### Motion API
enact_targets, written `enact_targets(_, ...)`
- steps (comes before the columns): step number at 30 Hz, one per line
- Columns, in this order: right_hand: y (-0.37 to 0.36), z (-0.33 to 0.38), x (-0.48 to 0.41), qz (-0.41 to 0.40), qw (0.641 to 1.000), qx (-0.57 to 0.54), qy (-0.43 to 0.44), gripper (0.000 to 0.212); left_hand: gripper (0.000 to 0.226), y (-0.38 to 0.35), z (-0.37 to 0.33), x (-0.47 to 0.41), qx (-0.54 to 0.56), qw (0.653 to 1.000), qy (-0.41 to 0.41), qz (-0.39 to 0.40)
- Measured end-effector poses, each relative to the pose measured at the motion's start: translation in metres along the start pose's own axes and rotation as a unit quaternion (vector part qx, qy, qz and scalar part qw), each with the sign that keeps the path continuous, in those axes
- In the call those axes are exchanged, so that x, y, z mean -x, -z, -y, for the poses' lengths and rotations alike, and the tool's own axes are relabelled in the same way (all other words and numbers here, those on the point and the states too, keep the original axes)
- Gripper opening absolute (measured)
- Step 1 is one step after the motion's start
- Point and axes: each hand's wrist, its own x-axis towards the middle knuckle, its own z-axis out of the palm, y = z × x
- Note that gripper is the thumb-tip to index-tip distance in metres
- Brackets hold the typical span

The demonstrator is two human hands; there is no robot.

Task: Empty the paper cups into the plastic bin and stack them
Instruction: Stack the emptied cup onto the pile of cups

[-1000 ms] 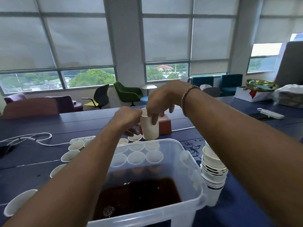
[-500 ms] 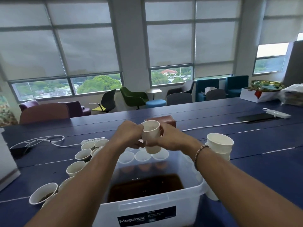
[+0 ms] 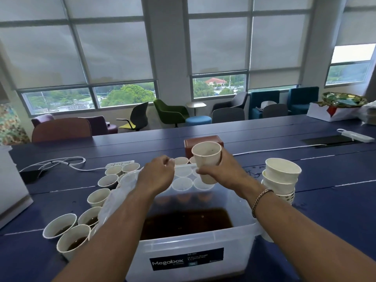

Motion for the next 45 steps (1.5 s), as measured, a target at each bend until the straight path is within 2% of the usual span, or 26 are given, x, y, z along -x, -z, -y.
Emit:
enact_targets(3,0.001,-0.004,0.000,-0.006,1.000,0.008,0.004,0.069,0.034,0.000,0.013,0.002,-0.034,0.999,0.002,0.041)
enact_targets(8,0.000,-0.008,0.005,-0.012,0.997,0.079,0.015,0.074,0.041,0.010,0.018,0.006,-0.193,0.980,-0.006,0.051)
enact_targets(10,-0.001,-0.009,0.006,-0.007,0.993,0.115,0.024,0.077,0.045,0.012,0.021,0.008,-0.225,0.972,-0.004,0.067)
enact_targets(14,-0.002,-0.011,0.007,0.007,0.985,0.168,0.035,0.075,0.050,0.011,0.025,0.006,-0.203,0.974,0.003,0.101)
enact_targets(25,-0.006,-0.012,0.011,0.067,0.957,0.278,0.050,0.066,0.051,0.008,0.030,0.002,-0.194,0.976,0.007,0.099)
enact_targets(31,-0.006,-0.014,0.012,0.085,0.943,0.317,0.054,0.071,0.053,0.007,0.029,0.002,-0.200,0.975,0.007,0.101)
enact_targets(45,-0.007,-0.018,0.013,0.071,0.918,0.380,0.088,0.074,0.056,0.007,0.029,0.004,-0.206,0.973,0.005,0.104)
